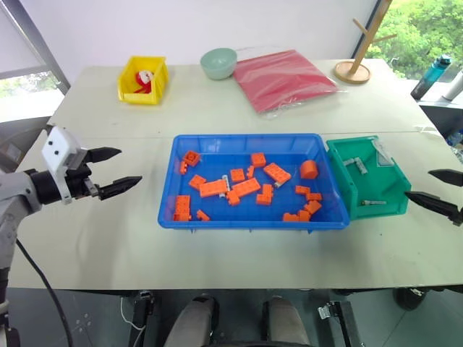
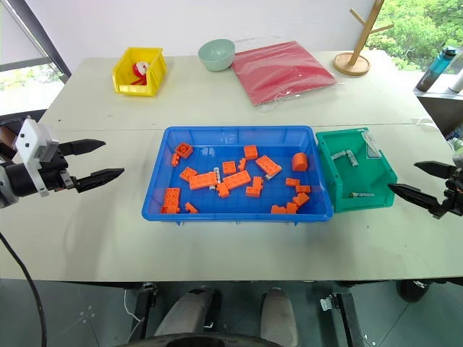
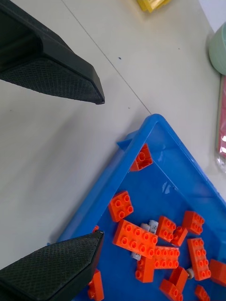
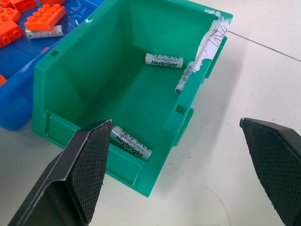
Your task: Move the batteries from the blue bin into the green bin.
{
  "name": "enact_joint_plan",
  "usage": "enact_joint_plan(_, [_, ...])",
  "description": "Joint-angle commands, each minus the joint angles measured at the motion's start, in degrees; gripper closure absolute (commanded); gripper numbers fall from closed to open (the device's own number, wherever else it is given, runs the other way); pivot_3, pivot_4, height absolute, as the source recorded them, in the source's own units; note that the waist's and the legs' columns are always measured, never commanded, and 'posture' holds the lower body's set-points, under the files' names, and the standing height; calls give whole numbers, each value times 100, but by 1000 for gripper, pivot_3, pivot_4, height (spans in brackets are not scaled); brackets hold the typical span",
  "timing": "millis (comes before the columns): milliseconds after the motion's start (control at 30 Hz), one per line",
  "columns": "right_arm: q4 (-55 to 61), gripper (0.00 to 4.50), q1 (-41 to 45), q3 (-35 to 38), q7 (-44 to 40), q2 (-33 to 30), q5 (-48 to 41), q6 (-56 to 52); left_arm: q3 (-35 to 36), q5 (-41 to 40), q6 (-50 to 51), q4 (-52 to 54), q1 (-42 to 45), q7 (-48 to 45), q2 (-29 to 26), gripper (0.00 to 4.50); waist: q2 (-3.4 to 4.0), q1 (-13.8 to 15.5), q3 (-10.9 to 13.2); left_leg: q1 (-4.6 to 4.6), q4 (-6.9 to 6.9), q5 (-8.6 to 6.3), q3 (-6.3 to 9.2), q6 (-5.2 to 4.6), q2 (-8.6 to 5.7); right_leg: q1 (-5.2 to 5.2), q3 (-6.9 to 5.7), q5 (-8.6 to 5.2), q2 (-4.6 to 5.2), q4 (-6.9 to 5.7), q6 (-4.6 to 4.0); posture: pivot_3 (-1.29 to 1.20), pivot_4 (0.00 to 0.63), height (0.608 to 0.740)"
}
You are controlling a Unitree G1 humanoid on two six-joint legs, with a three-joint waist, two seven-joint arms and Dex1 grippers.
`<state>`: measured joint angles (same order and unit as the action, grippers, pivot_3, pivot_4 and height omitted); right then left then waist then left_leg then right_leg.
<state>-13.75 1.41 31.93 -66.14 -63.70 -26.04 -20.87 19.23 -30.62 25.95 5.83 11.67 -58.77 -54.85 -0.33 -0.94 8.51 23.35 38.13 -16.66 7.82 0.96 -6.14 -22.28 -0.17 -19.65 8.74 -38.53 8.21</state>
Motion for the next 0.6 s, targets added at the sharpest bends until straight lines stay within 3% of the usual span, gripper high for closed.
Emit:
enact_joint_plan(33, [36,24,104,104,30,5,-19,86,126,-3,-94,137,51,4,-22,0,0,0,0,0,0,0,0,0,0,0,0,0,0,0,0,0,150,717])
enact_joint_plan(600, [-177,24,442,-31,175,33,57,87,64,-38,59,134,122,-31,-12,0,0,-6,0,0,0,0,0,0,0,0,0,0,0,0,0,0,150,717])
